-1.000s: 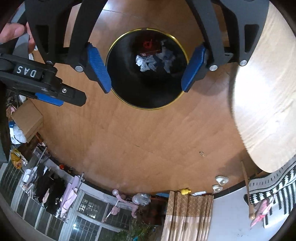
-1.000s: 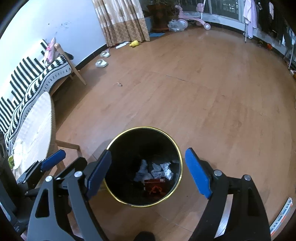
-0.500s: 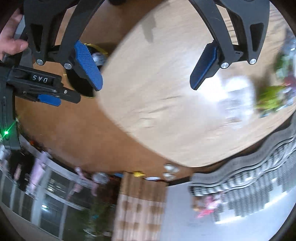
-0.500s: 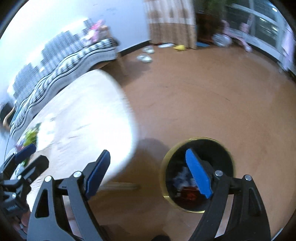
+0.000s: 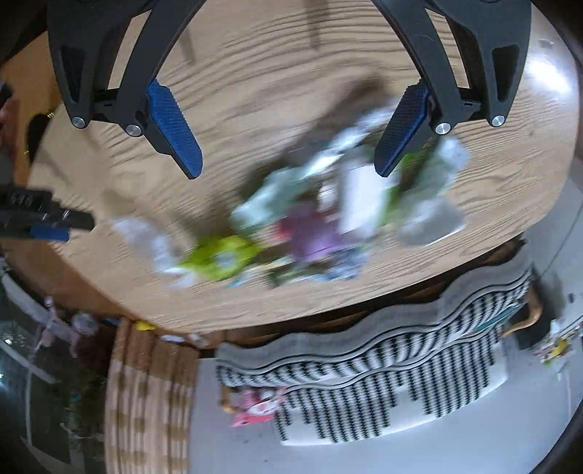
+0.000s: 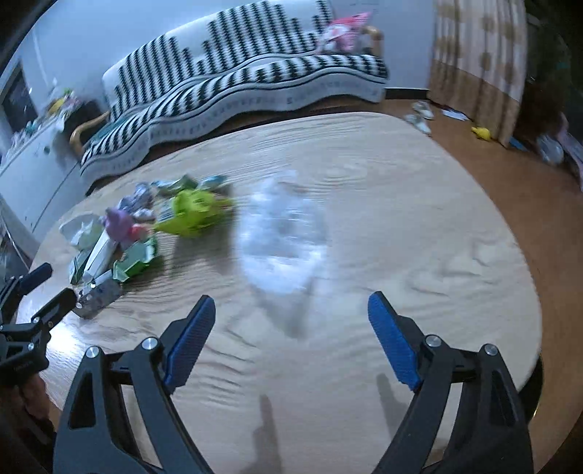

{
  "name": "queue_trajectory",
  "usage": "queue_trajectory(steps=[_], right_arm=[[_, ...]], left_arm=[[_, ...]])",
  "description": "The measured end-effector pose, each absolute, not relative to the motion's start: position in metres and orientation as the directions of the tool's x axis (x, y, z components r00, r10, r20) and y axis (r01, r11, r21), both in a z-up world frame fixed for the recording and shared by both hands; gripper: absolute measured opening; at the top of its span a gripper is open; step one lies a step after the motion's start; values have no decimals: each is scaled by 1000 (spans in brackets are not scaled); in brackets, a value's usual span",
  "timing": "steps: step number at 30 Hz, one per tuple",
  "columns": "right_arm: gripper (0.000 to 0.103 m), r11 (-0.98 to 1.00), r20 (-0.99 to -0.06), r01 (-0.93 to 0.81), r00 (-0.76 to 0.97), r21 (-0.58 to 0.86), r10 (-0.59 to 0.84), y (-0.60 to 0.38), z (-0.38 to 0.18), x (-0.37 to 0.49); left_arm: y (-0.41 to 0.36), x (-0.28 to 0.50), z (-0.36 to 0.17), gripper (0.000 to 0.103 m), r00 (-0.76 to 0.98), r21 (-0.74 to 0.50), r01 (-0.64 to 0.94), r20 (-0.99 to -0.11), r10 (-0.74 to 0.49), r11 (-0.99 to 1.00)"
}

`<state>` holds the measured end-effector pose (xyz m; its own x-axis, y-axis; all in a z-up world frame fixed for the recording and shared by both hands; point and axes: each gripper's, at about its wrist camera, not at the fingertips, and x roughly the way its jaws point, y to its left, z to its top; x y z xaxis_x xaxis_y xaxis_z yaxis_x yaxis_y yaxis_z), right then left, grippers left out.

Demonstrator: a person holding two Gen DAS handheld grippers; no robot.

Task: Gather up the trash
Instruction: 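Move both tools back toward the clear plastic bag on the table, then grasp the silver foil pack with the left gripper while the right gripper grasps the clear plastic bag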

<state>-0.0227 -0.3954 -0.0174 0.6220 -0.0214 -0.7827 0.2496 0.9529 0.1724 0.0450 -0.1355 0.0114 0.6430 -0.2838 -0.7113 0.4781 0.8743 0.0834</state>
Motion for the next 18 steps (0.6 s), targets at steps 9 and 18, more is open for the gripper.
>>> queue_trajectory(steps=[9, 18], right_arm=[[83, 970, -819, 217, 572, 108, -37, -353, -43, 29], [84, 964, -834, 247, 548, 97, -57, -361, -55, 48]], left_arm=[[-91, 69, -28, 92, 614, 153, 484, -761, -210, 862], [-98, 70, -45, 37, 563, 157, 537, -799, -213, 829]])
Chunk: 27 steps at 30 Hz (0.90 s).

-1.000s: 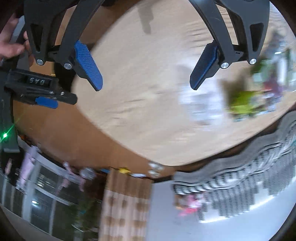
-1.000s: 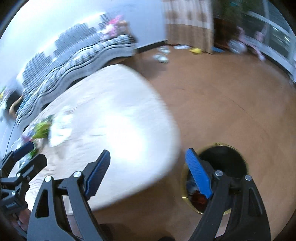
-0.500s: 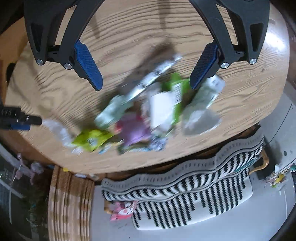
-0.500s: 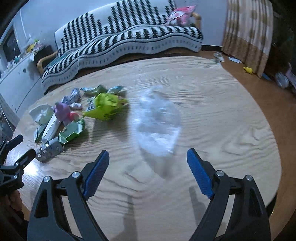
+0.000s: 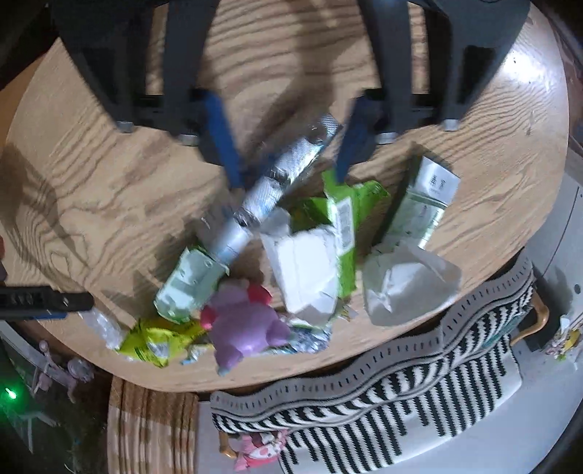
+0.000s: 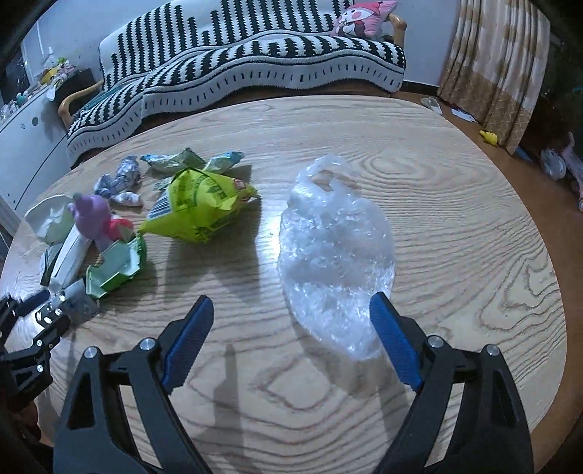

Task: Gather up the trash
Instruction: 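Grasp the silver foil pack with the left gripper while the right gripper grasps the clear plastic bag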

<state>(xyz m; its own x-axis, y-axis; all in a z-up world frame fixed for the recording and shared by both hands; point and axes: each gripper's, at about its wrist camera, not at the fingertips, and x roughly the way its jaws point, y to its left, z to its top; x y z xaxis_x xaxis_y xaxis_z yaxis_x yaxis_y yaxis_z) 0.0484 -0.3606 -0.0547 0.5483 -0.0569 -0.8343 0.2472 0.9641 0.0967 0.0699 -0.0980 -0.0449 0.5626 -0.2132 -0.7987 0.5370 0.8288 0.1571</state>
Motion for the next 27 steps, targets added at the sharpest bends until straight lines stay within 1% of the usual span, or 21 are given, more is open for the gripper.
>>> queue_trajectory(steps=[1, 2, 3, 10, 12, 13, 14, 15, 17, 18, 23, 27], right_arm=[[84, 964, -835, 248, 548, 100, -55, -362, -55, 48], [84, 963, -836, 249, 547, 103, -52, -363, -55, 49], [84, 963, -836, 249, 546, 103, -52, -364, -56, 49], [84, 961, -853, 262, 519, 92, -60, -374, -64, 50], [77, 960, -862, 265, 503, 93, -55, -377, -69, 50], [67, 961, -860, 266, 505, 82, -66, -377, -69, 50], [40, 961, -856, 266, 510, 71, -78, -377, -68, 49], [29, 961, -855, 266, 514, 76, -75, -378, -66, 46], [14, 955, -846, 263, 533, 134, -28, -385, -61, 39], [12, 955, -840, 264, 542, 135, -31, -386, -57, 35], [11, 957, -802, 265, 594, 118, -66, -400, -36, 4], [10, 951, -782, 290, 616, 107, -99, -424, -23, -29]], left_arm=[[-98, 67, -43, 32, 561, 156, 537, -800, -213, 829], [-97, 64, -42, 24, 549, 140, 542, -805, -224, 828], [-95, 60, -39, 23, 530, 114, 546, -814, -237, 830], [-100, 35, -23, 22, 516, 90, 557, -817, -259, 825], [-102, 30, -16, 22, 521, 75, 556, -807, -278, 828], [-104, 28, -14, 22, 528, 74, 554, -801, -282, 829], [-107, 28, -10, 22, 535, 72, 551, -795, -286, 831], [-109, 28, -7, 22, 543, 65, 546, -787, -294, 835], [-114, 29, -1, 22, 551, 50, 537, -777, -305, 842], [-117, 29, 2, 22, 556, 41, 531, -770, -312, 846], [-144, 26, 13, 22, 566, 17, 533, -750, -341, 846], [-180, 17, 15, 22, 550, 5, 563, -749, -370, 827]])
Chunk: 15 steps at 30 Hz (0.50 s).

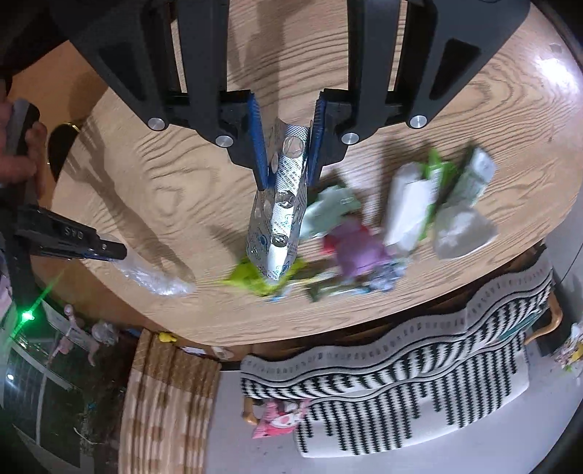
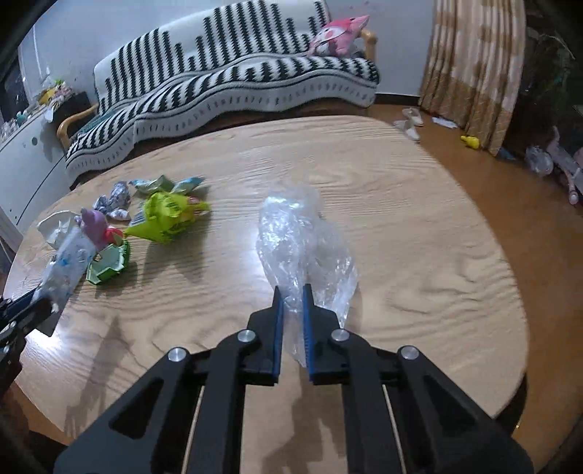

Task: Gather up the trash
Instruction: 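Grasp the silver foil pack with the left gripper while the right gripper grasps the clear plastic bag, then drop the clear plastic bag into the bin with the right gripper while the left gripper carries the silver pack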

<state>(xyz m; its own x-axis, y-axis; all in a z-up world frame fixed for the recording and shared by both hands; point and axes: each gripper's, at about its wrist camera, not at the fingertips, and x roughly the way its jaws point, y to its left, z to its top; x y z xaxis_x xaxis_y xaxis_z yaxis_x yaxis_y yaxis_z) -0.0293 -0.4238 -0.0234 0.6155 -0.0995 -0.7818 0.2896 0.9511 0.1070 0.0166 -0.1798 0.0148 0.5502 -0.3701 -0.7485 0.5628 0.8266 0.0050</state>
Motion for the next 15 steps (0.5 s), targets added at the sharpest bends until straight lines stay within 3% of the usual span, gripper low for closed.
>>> queue_trajectory(steps=[15], right_arm=[[10, 809, -800, 578, 531, 103, -278, -592, -51, -209]], left_arm=[[-376, -70, 6, 22, 412, -34, 762, -745, -525, 646]])
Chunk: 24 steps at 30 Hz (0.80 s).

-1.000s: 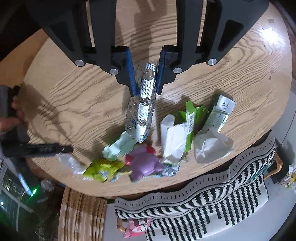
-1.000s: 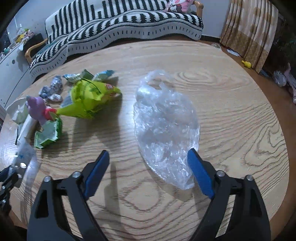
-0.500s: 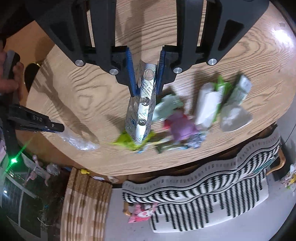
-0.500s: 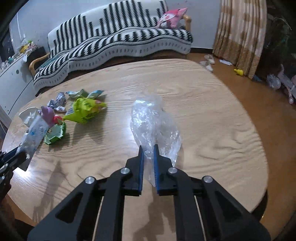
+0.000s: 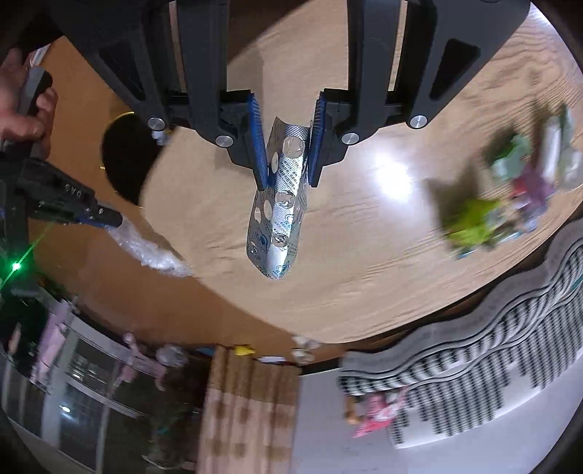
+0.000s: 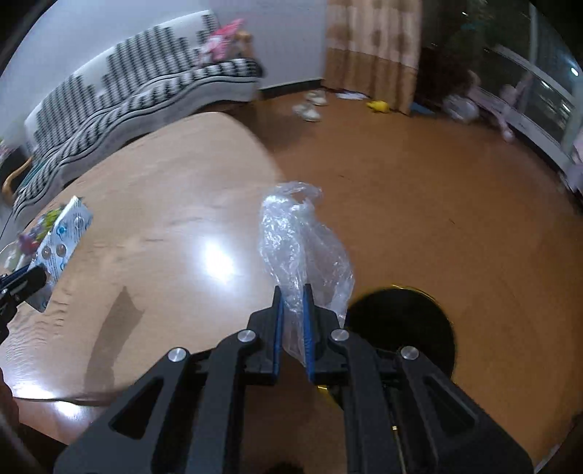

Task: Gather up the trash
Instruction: 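Drop the clear plastic bag into the bin with the right gripper while the left gripper carries the silver pack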

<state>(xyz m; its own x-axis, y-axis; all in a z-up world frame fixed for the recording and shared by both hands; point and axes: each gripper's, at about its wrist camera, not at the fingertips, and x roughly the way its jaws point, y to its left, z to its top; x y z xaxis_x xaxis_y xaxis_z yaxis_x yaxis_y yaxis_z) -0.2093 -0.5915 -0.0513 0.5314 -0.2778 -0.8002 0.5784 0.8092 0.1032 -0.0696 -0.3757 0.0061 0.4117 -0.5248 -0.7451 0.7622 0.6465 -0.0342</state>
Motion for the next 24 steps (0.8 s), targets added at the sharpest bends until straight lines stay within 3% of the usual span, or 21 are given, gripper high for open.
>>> queue_trajectory(steps=[12, 24], right_arm=[[10, 675, -876, 723, 413, 149, -249, -672, -115, -311], [10, 663, -897, 732, 385, 153, -217, -684, -125, -306]], left_arm=[[-480, -138, -35, 22, 279, -55, 871, -763, -583, 489], [-508, -138, -47, 22, 247, -62, 885, -777, -580, 461]])
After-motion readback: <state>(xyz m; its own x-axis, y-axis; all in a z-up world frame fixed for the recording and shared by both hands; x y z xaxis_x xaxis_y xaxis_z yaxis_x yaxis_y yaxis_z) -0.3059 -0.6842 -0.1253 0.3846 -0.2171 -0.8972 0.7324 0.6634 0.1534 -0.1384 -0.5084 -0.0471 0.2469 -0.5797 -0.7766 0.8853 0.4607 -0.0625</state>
